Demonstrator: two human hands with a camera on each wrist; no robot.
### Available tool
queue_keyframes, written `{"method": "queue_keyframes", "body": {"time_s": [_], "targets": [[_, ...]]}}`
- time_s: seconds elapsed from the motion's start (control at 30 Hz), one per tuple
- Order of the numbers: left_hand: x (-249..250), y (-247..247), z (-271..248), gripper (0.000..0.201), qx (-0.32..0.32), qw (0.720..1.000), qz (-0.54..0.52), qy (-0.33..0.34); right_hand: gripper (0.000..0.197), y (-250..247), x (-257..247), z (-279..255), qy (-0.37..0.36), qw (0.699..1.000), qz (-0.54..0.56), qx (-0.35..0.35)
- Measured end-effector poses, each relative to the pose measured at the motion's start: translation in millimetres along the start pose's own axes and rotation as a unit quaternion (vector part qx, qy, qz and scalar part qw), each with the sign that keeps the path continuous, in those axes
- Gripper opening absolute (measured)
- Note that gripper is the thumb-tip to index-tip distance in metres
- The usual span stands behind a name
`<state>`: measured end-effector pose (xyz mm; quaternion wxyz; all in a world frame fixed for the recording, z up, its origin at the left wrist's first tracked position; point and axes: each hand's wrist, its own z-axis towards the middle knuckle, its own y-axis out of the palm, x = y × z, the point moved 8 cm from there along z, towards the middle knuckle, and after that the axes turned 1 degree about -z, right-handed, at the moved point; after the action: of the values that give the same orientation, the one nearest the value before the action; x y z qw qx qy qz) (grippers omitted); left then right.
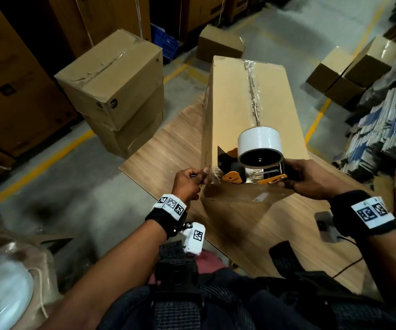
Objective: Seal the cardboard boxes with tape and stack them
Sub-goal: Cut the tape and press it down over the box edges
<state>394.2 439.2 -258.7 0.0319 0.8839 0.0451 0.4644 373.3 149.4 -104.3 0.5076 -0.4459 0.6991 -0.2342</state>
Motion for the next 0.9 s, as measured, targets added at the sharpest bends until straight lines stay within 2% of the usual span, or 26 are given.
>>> {"method": "queue_keyframes", "body": {"time_s": [0.07, 0.17, 0.2, 0.23, 0.27, 0.33, 0.4, 0.43, 0.47, 0.57, 0.67, 0.9], "targets": [[-6, 3, -1, 0.035, -0.021, 0.999, -0.014, -0.032, 0.043, 1, -3, 4, 0.014, 0.999, -0.042, -0.021], [-24, 2, -3, 0.047, -0.042, 0.993, 0.028, -0.109, 0.04, -1, -4, 8, 0.027, 0.996, -0.071, -0.043], [-27, 0, -2, 0.05, -0.037, 0.991, 0.049, -0.115, 0.038, -2, -5, 8, 0.028, 0.996, -0.077, -0.046], [-23, -5, 0, 0.05, -0.019, 0.993, 0.069, -0.093, 0.037, -3, -6, 8, 0.027, 0.995, -0.084, -0.045], [-12, -10, 2, 0.044, 0.014, 0.995, 0.09, -0.045, 0.036, -3, -8, 8, 0.024, 0.995, -0.091, -0.042], [27, -20, -6, 0.02, 0.087, 0.979, 0.137, 0.127, 0.036, -2, -7, 7, 0.022, 0.995, -0.089, -0.043], [68, -10, -31, 0.02, 0.091, 0.924, 0.208, 0.308, 0.038, -2, -6, 6, 0.019, 0.996, -0.073, -0.042], [77, 0, -39, 0.027, 0.069, 0.9, 0.247, 0.353, 0.039, -2, -4, 6, 0.016, 0.997, -0.063, -0.041], [79, 8, -39, 0.038, 0.05, 0.893, 0.278, 0.351, 0.041, -1, -3, 6, 0.012, 0.998, -0.052, -0.042], [63, 7, -20, 0.062, 0.026, 0.94, 0.257, 0.221, 0.041, -1, 0, 6, -0.003, 0.999, -0.025, -0.044], [66, 6, -16, 0.058, 0.03, 0.955, 0.231, 0.187, 0.037, -2, 2, 7, -0.019, 0.998, -0.02, -0.064], [70, 2, -15, 0.056, 0.086, 0.948, 0.268, 0.152, 0.043, -4, -1, 6, -0.038, 0.995, -0.041, -0.086]]}}
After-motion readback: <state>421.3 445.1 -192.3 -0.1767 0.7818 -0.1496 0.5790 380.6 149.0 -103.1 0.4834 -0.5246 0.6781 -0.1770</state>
